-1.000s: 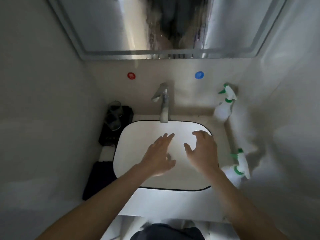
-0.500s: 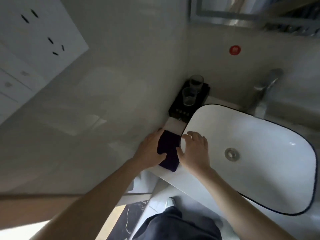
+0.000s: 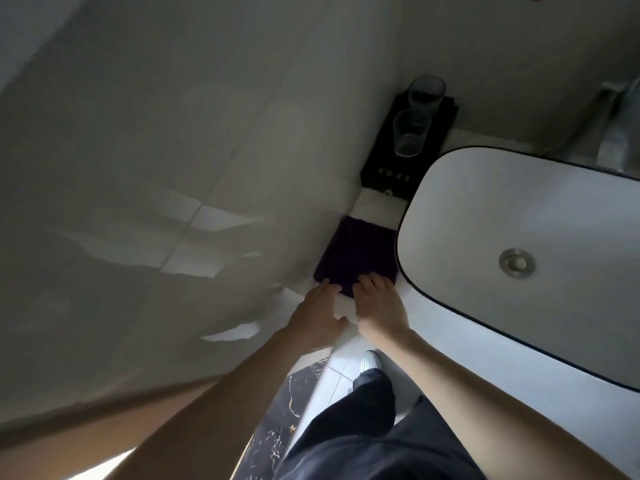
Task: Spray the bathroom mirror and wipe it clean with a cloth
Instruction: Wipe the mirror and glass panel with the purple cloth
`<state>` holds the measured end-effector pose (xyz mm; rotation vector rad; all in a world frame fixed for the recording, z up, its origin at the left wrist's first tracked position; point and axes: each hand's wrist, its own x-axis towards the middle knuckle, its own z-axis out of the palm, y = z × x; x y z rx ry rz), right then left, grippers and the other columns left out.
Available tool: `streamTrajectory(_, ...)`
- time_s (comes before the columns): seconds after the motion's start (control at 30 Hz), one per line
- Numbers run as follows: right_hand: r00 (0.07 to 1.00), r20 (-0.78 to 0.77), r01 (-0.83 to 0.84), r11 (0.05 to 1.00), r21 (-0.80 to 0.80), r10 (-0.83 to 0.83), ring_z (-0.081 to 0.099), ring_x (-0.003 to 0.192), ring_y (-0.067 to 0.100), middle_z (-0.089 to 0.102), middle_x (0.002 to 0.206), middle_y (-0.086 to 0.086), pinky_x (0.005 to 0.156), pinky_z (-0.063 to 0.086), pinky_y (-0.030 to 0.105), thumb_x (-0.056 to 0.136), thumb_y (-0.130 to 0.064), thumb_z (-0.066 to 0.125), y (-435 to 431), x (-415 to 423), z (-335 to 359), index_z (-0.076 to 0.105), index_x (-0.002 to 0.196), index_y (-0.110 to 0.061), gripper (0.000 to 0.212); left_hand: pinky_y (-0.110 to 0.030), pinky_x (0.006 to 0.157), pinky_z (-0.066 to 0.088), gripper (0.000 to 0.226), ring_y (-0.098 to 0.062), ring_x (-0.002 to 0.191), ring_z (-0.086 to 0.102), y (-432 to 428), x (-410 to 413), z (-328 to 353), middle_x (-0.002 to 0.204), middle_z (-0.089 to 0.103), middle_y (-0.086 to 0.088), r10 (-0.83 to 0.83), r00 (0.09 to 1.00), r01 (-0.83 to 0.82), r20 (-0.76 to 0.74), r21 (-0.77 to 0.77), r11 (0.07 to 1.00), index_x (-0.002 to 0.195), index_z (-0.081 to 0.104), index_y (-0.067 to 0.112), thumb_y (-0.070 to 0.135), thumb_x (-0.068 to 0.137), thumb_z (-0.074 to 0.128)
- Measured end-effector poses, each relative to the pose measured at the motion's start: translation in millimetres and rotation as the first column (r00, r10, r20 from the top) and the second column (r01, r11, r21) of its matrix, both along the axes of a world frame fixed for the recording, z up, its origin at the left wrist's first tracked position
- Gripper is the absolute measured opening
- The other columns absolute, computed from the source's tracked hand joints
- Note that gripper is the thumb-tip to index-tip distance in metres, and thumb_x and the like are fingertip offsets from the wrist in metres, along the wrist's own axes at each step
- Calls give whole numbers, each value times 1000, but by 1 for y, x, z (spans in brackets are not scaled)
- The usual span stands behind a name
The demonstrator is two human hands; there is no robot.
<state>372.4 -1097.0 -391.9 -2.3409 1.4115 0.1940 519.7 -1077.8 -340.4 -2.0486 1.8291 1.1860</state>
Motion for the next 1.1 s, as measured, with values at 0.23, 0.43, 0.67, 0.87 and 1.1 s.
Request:
streamTrajectory(0.23,986,-140,94,995,19,-91,48,119,29,48,132,9,96,41,38,88,-12,60,-8,8,-24,48,130,-12,44,-22,107,34,52,-21,137,45,10,5,-7,150,48,-5,51,998,-52,-42,-12,999,143,51,12,22,93,63)
streamTrajectory(0.43,980,-150,134,990,33,-128,53,116,28,55,124,7,91,42,39,84,-14,61,-26,19,-17,59,120,-15,35,-21,106,35,47,-15,136,48,18,24,-5,152,47,-1,131,989,-132,-69,-7,991,143,53,17,25,97,60)
streamTrajectory(0.67,941,174,286,957,55,-291,60,98,30,59,105,8,72,38,33,88,-5,58,-40,11,35,55,96,-15,13,-23,107,36,44,-16,134,49,17,23,-2,147,49,-2,205,965,-210,-162,-15,978,140,53,16,21,97,59)
streamTrajectory(0.87,823,451,304,938,164,-345,57,85,26,60,97,5,72,48,38,93,-6,56,-38,-11,99,57,88,-16,10,-29,90,43,49,-18,107,54,9,8,5,137,41,-7,301,905,-370,-302,-207,906,133,43,11,7,90,67)
streamTrajectory(1.1,575,654,368,870,329,-491,52,61,2,62,71,-3,59,40,11,89,-3,69,-19,-56,152,59,75,-25,28,-44,100,52,48,-24,110,61,-11,-14,28,123,63,-8,446,730,-528,-518,-14,849,139,51,4,0,91,54)
